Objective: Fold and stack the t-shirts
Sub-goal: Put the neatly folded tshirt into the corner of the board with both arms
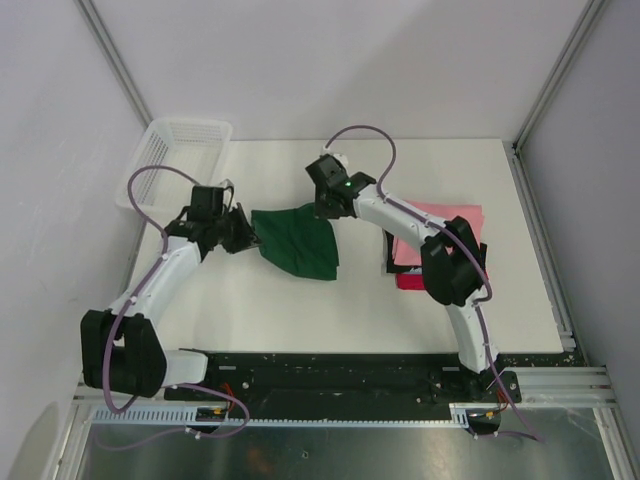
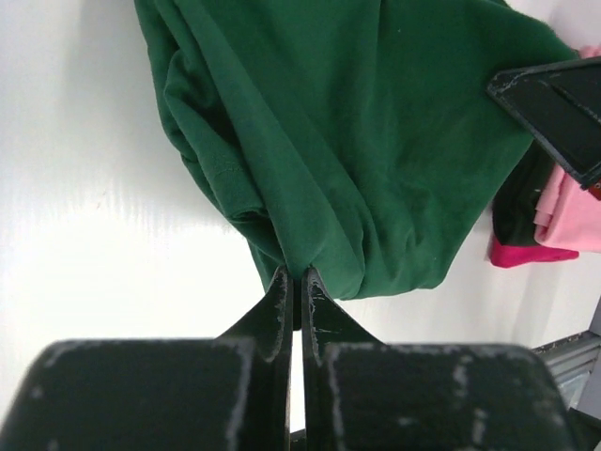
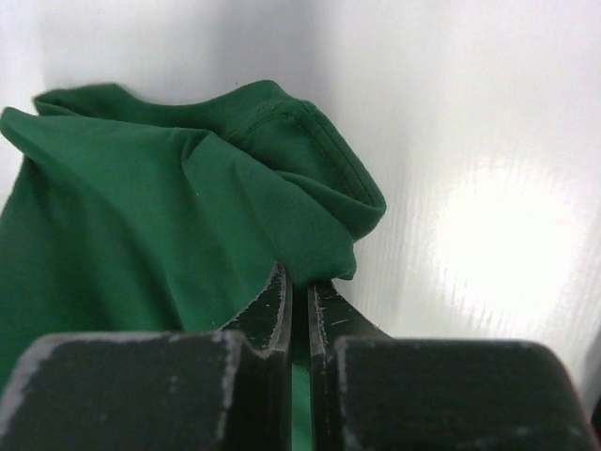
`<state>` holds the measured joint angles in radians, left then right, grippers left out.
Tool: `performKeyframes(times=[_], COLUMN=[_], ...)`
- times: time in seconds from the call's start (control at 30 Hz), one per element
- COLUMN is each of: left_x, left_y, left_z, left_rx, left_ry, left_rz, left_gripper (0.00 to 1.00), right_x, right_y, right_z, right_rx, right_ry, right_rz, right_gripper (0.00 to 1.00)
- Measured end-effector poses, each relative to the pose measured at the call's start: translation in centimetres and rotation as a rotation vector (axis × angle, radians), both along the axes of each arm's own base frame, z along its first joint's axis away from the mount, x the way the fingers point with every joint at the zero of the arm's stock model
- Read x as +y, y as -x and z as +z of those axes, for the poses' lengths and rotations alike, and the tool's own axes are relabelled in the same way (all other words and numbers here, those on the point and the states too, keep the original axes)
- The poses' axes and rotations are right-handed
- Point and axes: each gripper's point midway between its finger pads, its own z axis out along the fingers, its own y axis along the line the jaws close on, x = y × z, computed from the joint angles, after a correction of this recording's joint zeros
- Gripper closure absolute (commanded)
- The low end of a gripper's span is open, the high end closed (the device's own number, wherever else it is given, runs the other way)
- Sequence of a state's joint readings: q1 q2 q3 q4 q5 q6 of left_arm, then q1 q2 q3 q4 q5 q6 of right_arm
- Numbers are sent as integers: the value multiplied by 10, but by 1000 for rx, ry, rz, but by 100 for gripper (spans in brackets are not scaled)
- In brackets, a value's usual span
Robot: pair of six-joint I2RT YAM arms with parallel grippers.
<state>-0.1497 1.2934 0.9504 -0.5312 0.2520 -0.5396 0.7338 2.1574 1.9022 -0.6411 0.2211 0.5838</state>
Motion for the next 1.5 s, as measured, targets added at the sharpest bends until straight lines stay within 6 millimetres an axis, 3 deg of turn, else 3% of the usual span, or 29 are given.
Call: performKeyframes(times=[0.27,0.43,0.63,0.9,1.1,1.23,1.5], left_x=[-25,-59,-119,-217,-277,-308,-342], left_y=[-4,-10,-16,-26,-27,-22,-12], left_z=[27,53,70,87,79,67,55], left_rx=[-55,-101,-111,-128,-110,-89,-63], left_ry=[22,46,67,106,128,133,143], left_rz=[-65,-129,-229,-359,-430,-467,-504], left_gripper=[100,100,100,100,100,100,100], right_x=[-34,-72,-146,-246,-309,-340,-372], right_y=[-14,-18,-20,-13,-3,4,15], right_z=[52,74,92,110,111,103,93], right_rx=[-67,-91,-103,-121,-114,-80,-44], right_ry=[-36,-40,-35,-21,-5,3,12], right_rz=[-45,-93,-197,-347,-450,-503,-556], right_gripper=[100,100,100,100,100,100,100])
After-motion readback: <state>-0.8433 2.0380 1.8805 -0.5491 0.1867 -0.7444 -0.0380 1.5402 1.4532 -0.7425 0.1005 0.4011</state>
